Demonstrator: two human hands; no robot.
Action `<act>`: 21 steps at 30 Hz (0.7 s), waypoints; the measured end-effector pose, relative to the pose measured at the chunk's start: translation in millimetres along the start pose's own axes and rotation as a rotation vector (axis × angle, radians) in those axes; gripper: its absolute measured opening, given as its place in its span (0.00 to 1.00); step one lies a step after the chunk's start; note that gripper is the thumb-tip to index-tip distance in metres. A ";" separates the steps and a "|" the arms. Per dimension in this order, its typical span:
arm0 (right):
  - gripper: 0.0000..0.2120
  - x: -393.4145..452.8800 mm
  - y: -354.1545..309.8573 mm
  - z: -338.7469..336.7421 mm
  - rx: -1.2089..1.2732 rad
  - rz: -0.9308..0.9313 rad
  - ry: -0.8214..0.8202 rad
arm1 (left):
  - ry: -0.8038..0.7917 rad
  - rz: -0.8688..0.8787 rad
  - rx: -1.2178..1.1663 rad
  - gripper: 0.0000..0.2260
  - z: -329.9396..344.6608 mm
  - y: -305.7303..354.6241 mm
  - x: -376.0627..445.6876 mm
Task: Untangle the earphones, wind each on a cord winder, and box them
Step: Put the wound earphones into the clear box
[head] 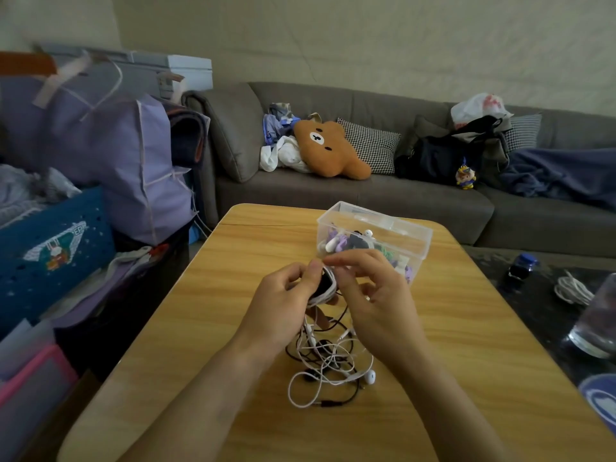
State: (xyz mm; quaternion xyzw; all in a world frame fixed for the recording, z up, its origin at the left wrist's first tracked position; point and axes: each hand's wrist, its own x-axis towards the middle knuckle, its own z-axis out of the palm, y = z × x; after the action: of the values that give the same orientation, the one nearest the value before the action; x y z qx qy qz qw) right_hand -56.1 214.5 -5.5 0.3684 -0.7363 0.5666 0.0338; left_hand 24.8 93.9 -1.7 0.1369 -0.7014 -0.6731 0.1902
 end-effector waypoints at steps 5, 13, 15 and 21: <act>0.10 -3.4 8.5 3.4 -0.119 -0.210 0.130 | 0.112 0.042 0.121 0.14 1.8 -3.1 0.3; 0.10 -2.5 9.7 12.8 -0.114 -0.281 0.141 | 0.141 -0.056 -0.118 0.16 4.8 2.4 -2.0; 0.10 -2.0 10.7 13.9 -0.198 -0.333 0.166 | 0.138 -0.072 -0.132 0.16 5.7 2.5 -2.4; 0.07 -1.1 10.0 13.5 -0.466 -0.434 0.238 | 0.176 0.005 0.223 0.16 3.3 -6.1 -0.1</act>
State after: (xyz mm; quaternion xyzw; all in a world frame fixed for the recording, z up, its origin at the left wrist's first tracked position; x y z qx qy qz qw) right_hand -56.2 204.3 -18.9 0.4300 -0.7413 0.4016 0.3229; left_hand 23.0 96.5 -7.8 0.2139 -0.7529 -0.5759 0.2362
